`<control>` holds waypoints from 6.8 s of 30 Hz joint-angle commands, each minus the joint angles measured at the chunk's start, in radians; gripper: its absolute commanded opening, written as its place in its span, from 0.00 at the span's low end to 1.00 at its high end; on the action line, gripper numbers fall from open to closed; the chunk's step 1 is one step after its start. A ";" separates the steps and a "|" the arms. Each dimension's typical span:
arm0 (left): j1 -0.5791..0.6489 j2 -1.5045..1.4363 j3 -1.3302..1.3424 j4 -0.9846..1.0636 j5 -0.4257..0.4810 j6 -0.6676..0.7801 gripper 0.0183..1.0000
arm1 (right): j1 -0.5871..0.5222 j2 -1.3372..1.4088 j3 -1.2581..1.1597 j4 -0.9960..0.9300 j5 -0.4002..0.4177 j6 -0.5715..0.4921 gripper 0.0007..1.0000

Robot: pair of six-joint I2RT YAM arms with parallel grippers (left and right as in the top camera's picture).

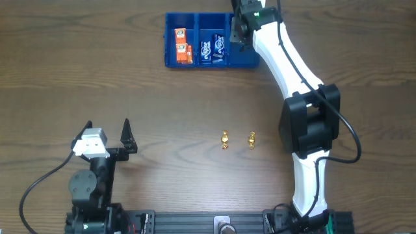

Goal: Sort Candies Into Trays

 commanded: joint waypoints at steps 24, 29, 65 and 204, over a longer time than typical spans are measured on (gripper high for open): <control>0.002 -0.006 -0.015 -0.042 0.006 0.011 1.00 | 0.353 -0.424 -0.809 0.007 -0.264 0.297 0.62; 0.002 -0.006 -0.015 -0.042 0.006 0.011 1.00 | 0.354 -0.424 -0.889 0.021 -0.294 0.312 0.62; 0.002 -0.006 -0.015 -0.042 0.006 0.011 1.00 | 0.373 -0.389 -0.942 0.091 -0.248 0.379 0.13; 0.002 -0.006 -0.015 -0.042 0.006 0.011 1.00 | -0.017 0.026 0.053 0.023 -0.063 -0.095 0.27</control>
